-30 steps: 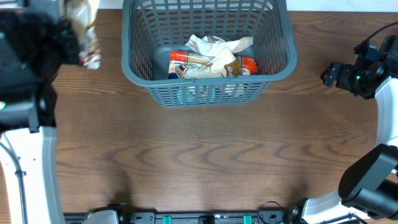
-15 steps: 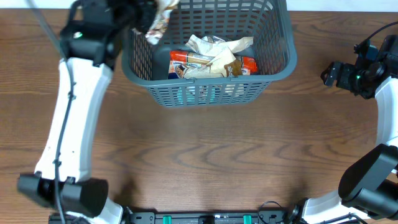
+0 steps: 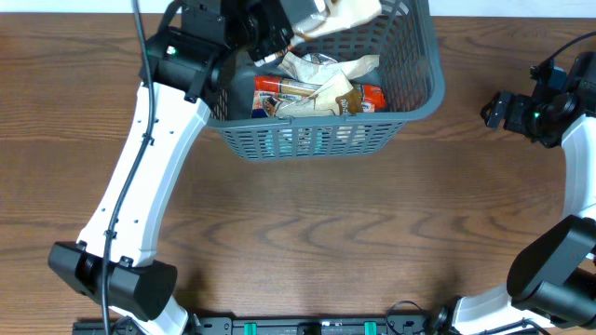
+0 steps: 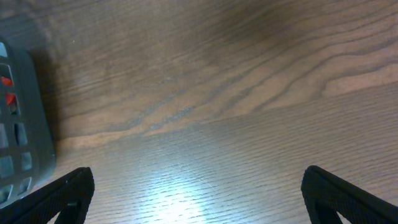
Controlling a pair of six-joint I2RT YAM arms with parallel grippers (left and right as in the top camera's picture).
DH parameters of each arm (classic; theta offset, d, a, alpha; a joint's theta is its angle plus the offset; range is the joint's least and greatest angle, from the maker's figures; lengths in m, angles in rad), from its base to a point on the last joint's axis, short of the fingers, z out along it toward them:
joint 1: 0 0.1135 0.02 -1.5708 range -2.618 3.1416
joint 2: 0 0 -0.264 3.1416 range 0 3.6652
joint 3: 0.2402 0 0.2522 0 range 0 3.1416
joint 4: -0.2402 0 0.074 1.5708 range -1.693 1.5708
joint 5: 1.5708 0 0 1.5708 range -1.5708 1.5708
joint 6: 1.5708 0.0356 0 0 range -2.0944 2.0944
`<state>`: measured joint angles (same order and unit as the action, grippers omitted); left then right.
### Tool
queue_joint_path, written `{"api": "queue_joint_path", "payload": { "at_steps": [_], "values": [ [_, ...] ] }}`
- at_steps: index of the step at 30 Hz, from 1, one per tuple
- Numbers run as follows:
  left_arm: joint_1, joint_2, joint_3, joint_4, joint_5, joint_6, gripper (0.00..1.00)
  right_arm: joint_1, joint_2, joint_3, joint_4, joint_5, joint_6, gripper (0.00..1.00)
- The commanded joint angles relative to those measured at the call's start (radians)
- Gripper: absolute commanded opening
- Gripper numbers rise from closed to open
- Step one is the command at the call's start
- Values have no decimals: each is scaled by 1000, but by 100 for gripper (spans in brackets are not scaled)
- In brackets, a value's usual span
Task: Pack container
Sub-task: 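Carry the pouch with the left gripper and drop into basket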
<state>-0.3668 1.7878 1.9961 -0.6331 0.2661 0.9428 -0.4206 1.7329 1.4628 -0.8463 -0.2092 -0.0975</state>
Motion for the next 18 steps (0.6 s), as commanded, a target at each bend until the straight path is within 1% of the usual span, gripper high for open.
{"api": "queue_joint_path", "payload": {
  "at_steps": [1,7,13,18],
  "values": [
    [5,38,19,-18,94,113,6,16,-5,-5,2,-5,7,99],
    [4,125,19,-35,129,120,6,16,-5,-5,6,-5,7,99],
    [2,222,19,-78,218,119,6,16,-5,-5,5,-5,6,99],
    [1,239,19,-117,224,118,6,16,-5,-5,5,-5,6,99]
  ]
}}
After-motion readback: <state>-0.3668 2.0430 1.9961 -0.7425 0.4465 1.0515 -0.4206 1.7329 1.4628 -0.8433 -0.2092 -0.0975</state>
